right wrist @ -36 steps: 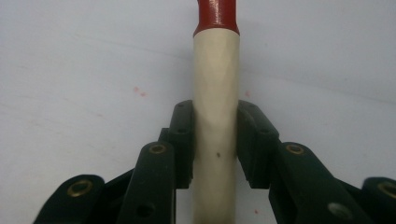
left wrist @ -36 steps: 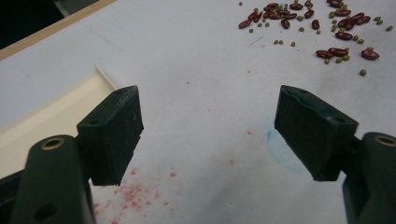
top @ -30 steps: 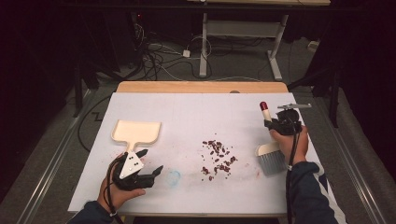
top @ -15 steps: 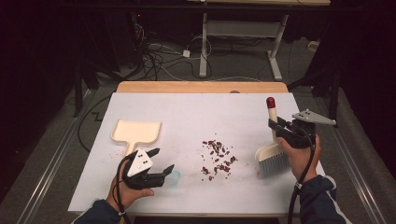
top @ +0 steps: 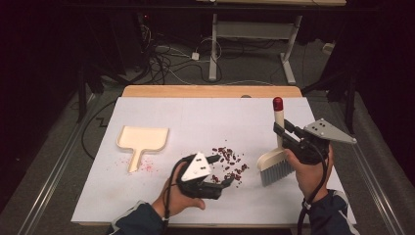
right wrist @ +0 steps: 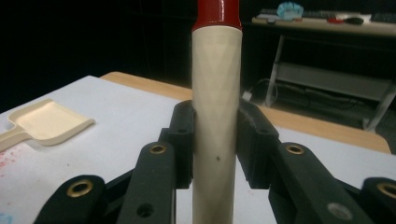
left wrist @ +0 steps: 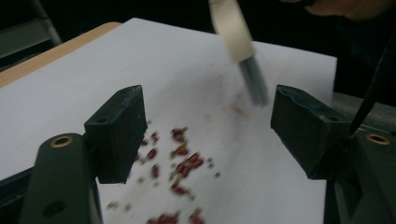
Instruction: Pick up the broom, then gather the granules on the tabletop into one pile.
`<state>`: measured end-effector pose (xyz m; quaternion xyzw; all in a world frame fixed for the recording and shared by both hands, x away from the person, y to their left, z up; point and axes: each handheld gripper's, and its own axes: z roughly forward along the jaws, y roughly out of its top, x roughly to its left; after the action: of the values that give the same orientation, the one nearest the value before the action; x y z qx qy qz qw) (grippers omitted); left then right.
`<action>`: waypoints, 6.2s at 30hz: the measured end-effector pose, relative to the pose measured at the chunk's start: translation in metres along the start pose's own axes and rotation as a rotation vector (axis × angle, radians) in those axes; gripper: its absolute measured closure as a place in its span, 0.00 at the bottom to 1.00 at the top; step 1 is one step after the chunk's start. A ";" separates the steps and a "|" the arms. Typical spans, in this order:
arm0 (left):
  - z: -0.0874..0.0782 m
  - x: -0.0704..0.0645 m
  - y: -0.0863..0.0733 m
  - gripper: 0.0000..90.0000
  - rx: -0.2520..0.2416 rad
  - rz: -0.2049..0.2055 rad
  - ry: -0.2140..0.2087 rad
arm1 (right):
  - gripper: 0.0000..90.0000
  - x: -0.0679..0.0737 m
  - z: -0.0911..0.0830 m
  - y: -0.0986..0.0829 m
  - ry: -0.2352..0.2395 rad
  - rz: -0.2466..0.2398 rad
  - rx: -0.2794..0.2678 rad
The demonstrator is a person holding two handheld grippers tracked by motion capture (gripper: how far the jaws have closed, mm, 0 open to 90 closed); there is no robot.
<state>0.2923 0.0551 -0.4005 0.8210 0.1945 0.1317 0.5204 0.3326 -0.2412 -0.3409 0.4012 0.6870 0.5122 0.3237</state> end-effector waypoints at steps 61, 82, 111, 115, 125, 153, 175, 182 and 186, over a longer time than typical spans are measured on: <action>-0.027 0.022 -0.020 0.35 0.111 0.151 -0.108 | 0.75 0.069 0.022 -0.053 0.806 -0.463 0.364; -0.110 0.059 -0.105 0.20 0.169 -0.006 0.384 | 0.75 -0.006 0.011 -0.025 0.321 -0.313 0.256; -0.108 0.063 -0.122 0.20 0.258 -0.021 0.384 | 0.75 -0.055 0.048 -0.049 -0.033 -0.277 0.345; -0.109 0.064 -0.122 0.20 0.258 -0.030 0.387 | 0.75 -0.054 0.060 -0.050 -0.074 -0.308 0.365; -0.103 0.063 -0.123 0.21 0.288 -0.031 0.377 | 0.75 -0.020 0.108 -0.057 -0.054 -0.374 0.391; -0.108 0.061 -0.124 0.21 0.284 -0.044 0.358 | 0.75 0.056 0.111 -0.078 0.367 -0.535 0.335; -0.112 0.061 -0.123 0.21 0.279 -0.048 0.370 | 0.75 0.057 0.050 -0.042 0.466 -0.494 0.209; -0.114 0.061 -0.123 0.21 0.280 -0.048 0.374 | 0.75 0.082 0.034 -0.055 0.673 -0.409 0.288; -0.113 0.061 -0.124 0.21 0.282 -0.049 0.371 | 0.75 0.096 0.038 -0.068 0.775 -0.376 0.349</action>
<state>0.2772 0.2211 -0.4637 0.8422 0.3233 0.2393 0.3591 0.3049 -0.1498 -0.4200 0.0970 0.8940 0.4335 0.0583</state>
